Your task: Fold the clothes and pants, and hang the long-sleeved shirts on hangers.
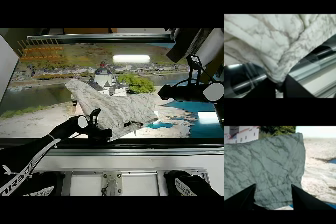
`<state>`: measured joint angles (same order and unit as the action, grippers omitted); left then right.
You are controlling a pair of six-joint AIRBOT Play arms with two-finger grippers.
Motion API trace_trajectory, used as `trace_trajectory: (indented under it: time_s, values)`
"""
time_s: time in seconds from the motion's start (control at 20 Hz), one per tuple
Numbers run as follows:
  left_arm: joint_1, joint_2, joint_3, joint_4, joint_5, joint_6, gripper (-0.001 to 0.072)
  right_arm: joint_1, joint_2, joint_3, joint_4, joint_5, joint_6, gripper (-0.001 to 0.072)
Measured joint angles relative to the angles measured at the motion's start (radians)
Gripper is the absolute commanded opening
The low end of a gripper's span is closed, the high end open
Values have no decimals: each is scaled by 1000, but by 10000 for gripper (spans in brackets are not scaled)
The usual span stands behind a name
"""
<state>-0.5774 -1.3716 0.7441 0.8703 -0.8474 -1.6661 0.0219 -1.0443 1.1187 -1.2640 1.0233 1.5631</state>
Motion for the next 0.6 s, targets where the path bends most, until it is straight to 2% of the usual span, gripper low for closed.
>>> trace_trajectory:
  time_s: [0.25, 0.35, 0.6]
  values:
    - [65, 83, 2, 1, -13, 26, 22, -81, 0, -29, 0, 69, 0, 482]
    - [98, 131, 2, 2, -13, 33, 22, -147, -5, -94, 7, 96, 0, 720]
    - [121, 177, 2, 2, -21, 44, 22, -256, -97, -309, 135, 59, -80, 720]
